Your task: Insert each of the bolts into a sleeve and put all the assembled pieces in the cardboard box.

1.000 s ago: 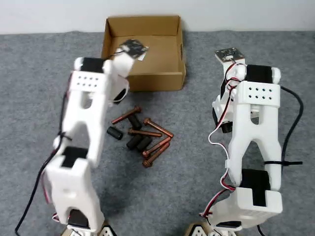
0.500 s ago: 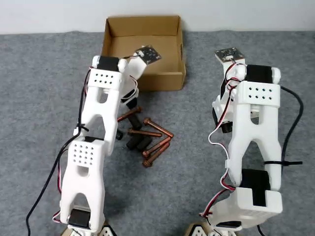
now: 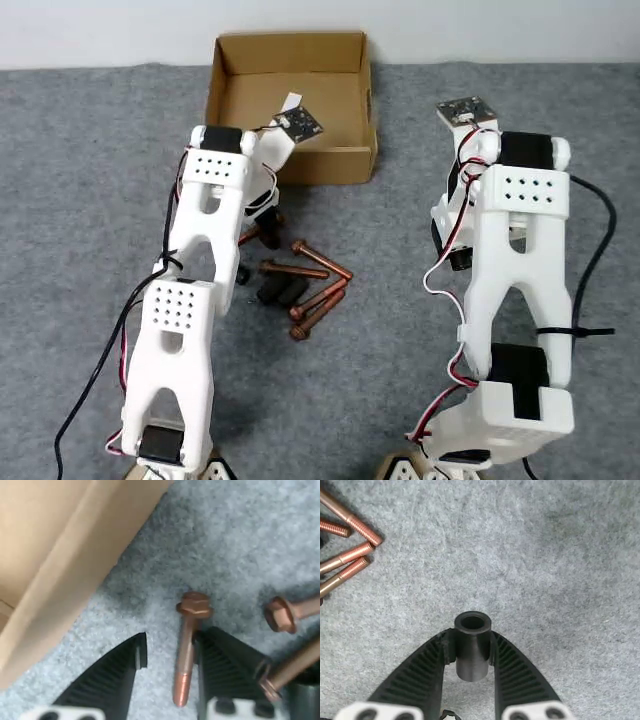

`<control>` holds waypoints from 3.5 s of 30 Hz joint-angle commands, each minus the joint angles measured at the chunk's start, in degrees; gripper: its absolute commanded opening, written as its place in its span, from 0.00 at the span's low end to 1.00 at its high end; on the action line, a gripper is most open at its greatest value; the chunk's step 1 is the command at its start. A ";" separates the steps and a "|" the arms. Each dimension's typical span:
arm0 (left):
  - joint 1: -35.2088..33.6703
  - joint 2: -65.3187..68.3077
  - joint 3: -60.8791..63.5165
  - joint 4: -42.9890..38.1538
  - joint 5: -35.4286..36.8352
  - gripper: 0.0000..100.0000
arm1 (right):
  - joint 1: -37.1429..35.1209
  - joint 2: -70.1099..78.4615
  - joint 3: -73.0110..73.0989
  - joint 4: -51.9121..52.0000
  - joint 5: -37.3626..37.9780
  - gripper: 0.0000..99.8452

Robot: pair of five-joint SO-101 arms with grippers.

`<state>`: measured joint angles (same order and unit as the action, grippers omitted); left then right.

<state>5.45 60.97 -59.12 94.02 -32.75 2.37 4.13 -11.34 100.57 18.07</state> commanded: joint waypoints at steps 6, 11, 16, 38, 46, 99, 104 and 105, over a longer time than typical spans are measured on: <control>1.76 0.88 -1.54 -0.44 -0.70 0.17 | 0.22 -3.65 -0.26 2.42 -0.62 0.01; 1.85 0.97 -1.45 -0.53 -0.70 0.15 | 0.22 -3.74 -0.26 2.42 -0.62 0.01; 2.46 2.02 -1.54 0.09 -0.70 0.01 | 0.22 -3.74 -0.26 2.42 -0.62 0.01; 2.99 -27.08 1.98 6.59 17.05 0.00 | -3.47 -24.13 8.26 2.42 -2.73 0.01; 2.90 -51.60 28.18 6.33 26.55 0.00 | -3.47 -37.67 20.75 2.33 -6.33 0.01; 15.38 -108.40 74.68 -25.67 69.71 0.01 | -46.64 -67.21 48.00 -33.98 -26.37 0.01; 16.35 -109.54 72.92 -20.66 69.71 0.01 | -46.64 -70.55 51.43 -36.26 -26.29 0.01; 16.79 -109.54 72.75 -19.52 69.71 0.01 | -46.64 -70.64 51.69 -36.53 -26.29 0.01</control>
<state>21.10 -47.16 16.75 72.04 36.44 -43.96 -64.70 40.70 66.20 -9.01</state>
